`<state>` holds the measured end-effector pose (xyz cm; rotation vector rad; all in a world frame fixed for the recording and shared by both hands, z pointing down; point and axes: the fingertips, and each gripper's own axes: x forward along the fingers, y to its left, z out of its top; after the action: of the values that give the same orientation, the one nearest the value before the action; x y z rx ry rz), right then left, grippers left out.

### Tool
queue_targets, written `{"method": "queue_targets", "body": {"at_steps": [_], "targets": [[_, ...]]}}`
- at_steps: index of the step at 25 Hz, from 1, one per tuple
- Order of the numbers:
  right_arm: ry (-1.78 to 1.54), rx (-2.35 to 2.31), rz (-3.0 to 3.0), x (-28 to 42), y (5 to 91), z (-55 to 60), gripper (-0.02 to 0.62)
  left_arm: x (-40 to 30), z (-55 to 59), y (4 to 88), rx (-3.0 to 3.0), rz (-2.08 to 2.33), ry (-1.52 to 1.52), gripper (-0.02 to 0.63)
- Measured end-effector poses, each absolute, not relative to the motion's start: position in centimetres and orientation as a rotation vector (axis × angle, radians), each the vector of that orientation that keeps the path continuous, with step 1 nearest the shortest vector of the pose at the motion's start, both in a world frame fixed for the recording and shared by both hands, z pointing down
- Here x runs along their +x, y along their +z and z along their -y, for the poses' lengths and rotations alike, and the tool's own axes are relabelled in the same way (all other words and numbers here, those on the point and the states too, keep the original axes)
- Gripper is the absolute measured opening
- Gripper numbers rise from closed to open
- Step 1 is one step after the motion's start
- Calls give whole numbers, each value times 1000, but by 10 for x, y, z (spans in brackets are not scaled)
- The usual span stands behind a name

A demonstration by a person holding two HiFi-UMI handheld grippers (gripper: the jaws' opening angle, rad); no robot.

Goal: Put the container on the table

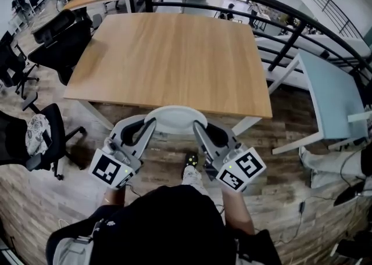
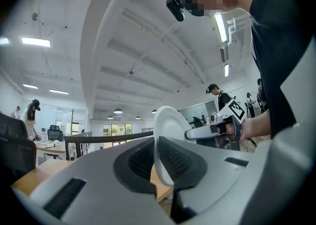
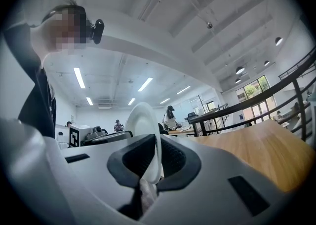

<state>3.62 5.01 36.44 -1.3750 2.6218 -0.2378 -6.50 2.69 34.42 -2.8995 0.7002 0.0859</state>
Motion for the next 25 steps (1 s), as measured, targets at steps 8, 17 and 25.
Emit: {"method": "queue_targets", "body": {"at_steps": [8, 17, 25], "targets": [[-241, -1379, -2622, 59, 370, -20, 28, -42, 4, 348, -2922, -696, 78, 31], [-264, -1373, -2646, 83, 377, 13, 28, -18, 39, 352, -2926, -697, 22, 31], [-246, -1344, -2672, 102, 373, 46, 28, 1, 67, 346, -2906, -740, -8, 31]]}}
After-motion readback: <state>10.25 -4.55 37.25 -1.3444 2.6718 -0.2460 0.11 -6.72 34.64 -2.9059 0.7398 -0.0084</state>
